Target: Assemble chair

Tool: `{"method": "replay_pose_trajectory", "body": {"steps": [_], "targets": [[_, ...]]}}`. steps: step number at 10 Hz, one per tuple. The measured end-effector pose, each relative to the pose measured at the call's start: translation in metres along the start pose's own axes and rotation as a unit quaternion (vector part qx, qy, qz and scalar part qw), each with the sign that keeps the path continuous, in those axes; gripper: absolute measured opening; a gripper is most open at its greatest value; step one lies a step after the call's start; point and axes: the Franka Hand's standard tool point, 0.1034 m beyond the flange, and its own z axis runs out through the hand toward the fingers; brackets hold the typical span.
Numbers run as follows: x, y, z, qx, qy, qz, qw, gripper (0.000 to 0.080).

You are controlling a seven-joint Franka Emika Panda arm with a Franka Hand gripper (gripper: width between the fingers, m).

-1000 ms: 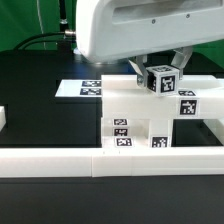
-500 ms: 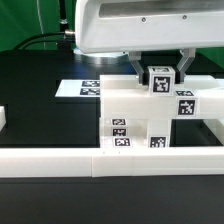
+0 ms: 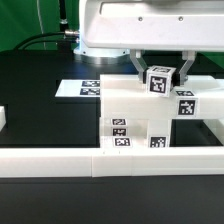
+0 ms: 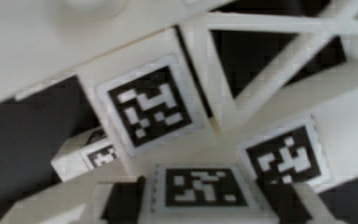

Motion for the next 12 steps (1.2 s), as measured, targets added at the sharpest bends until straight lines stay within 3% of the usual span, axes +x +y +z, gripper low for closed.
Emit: {"method": "replay_pose_trajectory", "body": {"steps": [3, 7, 10, 11, 12], "targets": [[-0.0016, -0.0033, 0.0001, 0.005, -0.002, 0.123, 0.992, 0.0281], [-0.0006, -0.0087, 0.0007, 0.031, -0.009, 0.320, 0.947, 0.0281], [-0.0006, -0.0087, 0.0014, 0.034, -0.011, 0.315, 0.948, 0.0281], [-0.0007, -0.0088, 0.0017, 0.034, -0.011, 0.315, 0.948, 0.0460], [-0.0008, -0.0089, 0.0017, 0.033, -0.010, 0.306, 0.951, 0.0580]]}}
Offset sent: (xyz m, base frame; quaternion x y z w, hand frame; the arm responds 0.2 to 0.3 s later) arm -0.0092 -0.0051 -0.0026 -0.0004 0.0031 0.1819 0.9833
